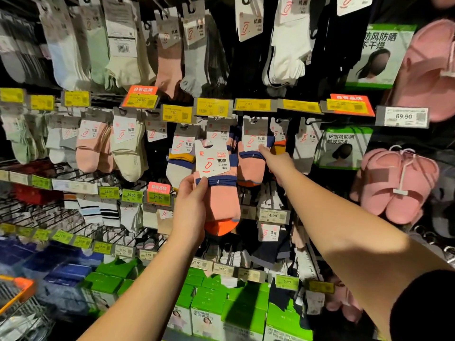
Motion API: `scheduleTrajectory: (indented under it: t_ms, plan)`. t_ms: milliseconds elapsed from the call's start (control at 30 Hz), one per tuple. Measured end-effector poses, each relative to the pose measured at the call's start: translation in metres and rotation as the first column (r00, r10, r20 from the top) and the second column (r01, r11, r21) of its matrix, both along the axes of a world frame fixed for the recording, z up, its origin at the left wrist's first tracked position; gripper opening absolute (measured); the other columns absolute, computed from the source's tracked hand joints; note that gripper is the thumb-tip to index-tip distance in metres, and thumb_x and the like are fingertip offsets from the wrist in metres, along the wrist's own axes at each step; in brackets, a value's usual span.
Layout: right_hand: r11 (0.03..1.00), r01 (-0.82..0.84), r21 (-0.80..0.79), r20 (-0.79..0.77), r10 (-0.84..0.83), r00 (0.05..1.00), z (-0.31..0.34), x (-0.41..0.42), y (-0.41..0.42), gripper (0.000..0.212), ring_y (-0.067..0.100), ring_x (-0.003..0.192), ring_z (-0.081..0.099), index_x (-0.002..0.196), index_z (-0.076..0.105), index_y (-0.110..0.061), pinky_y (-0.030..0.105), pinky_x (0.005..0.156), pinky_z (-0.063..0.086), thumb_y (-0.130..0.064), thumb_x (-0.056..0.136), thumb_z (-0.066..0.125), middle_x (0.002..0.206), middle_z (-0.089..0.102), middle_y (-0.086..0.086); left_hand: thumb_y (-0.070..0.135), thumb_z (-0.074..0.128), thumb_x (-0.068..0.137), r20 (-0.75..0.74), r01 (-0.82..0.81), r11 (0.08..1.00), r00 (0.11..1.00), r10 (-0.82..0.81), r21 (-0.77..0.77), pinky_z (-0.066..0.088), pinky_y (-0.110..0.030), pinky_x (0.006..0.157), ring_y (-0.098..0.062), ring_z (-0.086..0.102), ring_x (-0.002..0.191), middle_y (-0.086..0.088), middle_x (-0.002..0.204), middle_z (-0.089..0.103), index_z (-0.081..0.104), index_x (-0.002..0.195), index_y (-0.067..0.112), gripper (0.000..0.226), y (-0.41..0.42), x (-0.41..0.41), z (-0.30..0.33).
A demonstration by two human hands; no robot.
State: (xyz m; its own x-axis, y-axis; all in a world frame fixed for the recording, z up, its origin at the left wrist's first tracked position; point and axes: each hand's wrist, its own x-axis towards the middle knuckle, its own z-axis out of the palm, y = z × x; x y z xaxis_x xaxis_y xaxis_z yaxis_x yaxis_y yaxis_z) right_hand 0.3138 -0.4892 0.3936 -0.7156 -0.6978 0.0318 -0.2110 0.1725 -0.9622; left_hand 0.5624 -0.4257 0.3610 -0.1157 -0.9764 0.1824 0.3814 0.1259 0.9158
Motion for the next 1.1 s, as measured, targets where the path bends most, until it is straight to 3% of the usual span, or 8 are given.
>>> scheduleTrajectory:
  t_ms: [133, 233, 367, 500, 667, 833, 933, 1100]
  plan:
    - [0.983, 0.040, -0.179, 0.070, -0.028, 0.997, -0.012, 0.008, 0.028, 0.048, 0.027, 0.087, 0.061, 0.093, 0.051, -0.013, 0.031, 0.060, 0.039, -0.055, 0.083, 0.072, 0.086, 0.056, 0.005, 0.018, 0.054, 0.102, -0.004, 0.009, 1.000, 1.000, -0.009, 0.009, 0.052, -0.030, 0.064, -0.013, 0.070, 0.076, -0.003, 0.096, 0.073, 0.059, 0.108, 0.021, 0.009, -0.004, -0.002, -0.002]
    - [0.974, -0.056, -0.219, 0.121, 0.084, 0.989, -0.029, 0.033, 0.057, 0.027, 0.014, 0.075, 0.054, 0.096, 0.059, -0.013, 0.027, 0.062, 0.038, -0.040, 0.098, 0.058, 0.087, 0.059, 0.000, 0.017, 0.054, 0.101, -0.017, 0.030, 0.999, 0.999, -0.030, 0.027, 0.052, -0.025, 0.057, -0.009, 0.071, 0.071, 0.001, 0.091, 0.074, 0.060, 0.106, 0.023, 0.009, -0.005, -0.009, -0.003]
    - [0.932, -0.199, -0.303, 0.196, 0.265, 0.944, -0.041, 0.069, 0.079, 0.031, 0.011, 0.075, 0.057, 0.102, 0.064, -0.022, 0.025, 0.063, 0.043, -0.049, 0.101, 0.049, 0.092, 0.066, -0.003, 0.018, 0.056, 0.100, -0.002, 0.058, 0.998, 0.998, -0.058, 0.015, 0.053, -0.029, 0.063, -0.017, 0.071, 0.082, -0.008, 0.103, 0.074, 0.061, 0.106, 0.022, 0.009, -0.008, -0.023, -0.002]
    - [0.884, -0.333, -0.329, 0.159, 0.399, 0.903, -0.022, 0.081, 0.087, 0.027, 0.017, 0.103, 0.070, 0.115, 0.066, -0.031, 0.039, 0.092, 0.056, -0.049, 0.099, 0.055, 0.111, 0.074, -0.003, 0.019, 0.057, 0.099, 0.038, 0.113, 0.993, 0.993, -0.112, -0.020, 0.056, -0.038, 0.073, -0.022, 0.071, 0.089, -0.010, 0.108, 0.075, 0.063, 0.111, 0.021, 0.014, -0.011, -0.037, 0.004]
    - [0.910, -0.290, -0.297, -0.006, 0.301, 0.953, -0.004, 0.070, 0.083, 0.011, 0.021, 0.099, 0.071, 0.108, 0.063, -0.032, 0.047, 0.091, 0.057, -0.034, 0.102, 0.055, 0.111, 0.073, 0.000, 0.018, 0.058, 0.098, 0.078, 0.150, 0.988, 0.986, -0.147, -0.035, 0.056, -0.044, 0.082, -0.027, 0.071, 0.096, -0.010, 0.110, 0.074, 0.068, 0.106, 0.025, 0.015, -0.016, -0.055, 0.016]
    - [0.932, -0.217, -0.288, -0.035, 0.217, 0.976, 0.008, 0.055, 0.067, 0.007, 0.023, 0.097, 0.070, 0.099, 0.061, -0.034, 0.052, 0.091, 0.056, -0.038, 0.100, 0.055, 0.107, 0.073, -0.001, 0.052, 0.060, 0.075, 0.238, 0.123, 0.992, 0.964, -0.116, -0.018, 0.056, -0.054, 0.092, -0.025, 0.072, 0.095, 0.000, 0.095, 0.077, 0.074, 0.085, 0.041, 0.021, -0.040, -0.070, 0.033]
    - [0.941, -0.187, -0.280, -0.026, 0.188, 0.982, 0.017, 0.048, 0.056, 0.015, 0.025, 0.097, 0.070, 0.106, 0.062, -0.028, 0.053, 0.091, 0.056, -0.039, 0.100, 0.054, 0.107, 0.072, 0.001, 0.057, 0.060, 0.068, 0.269, 0.106, 0.994, 0.959, -0.094, -0.033, 0.054, -0.055, 0.094, -0.025, 0.072, 0.098, 0.001, 0.098, 0.077, 0.071, 0.095, 0.031, 0.038, -0.060, -0.080, 0.038]
    - [0.959, -0.149, -0.241, -0.093, 0.130, 0.987, 0.032, 0.041, 0.042, 0.029, 0.027, 0.101, 0.066, 0.117, 0.060, -0.019, 0.049, 0.092, 0.055, -0.042, 0.100, 0.053, 0.112, 0.069, 0.005, 0.055, 0.059, 0.077, 0.334, 0.082, 0.994, 0.941, -0.055, -0.066, 0.056, -0.053, 0.092, -0.022, 0.069, 0.098, 0.003, 0.096, 0.074, 0.066, 0.100, 0.029, 0.035, -0.064, -0.086, 0.056]
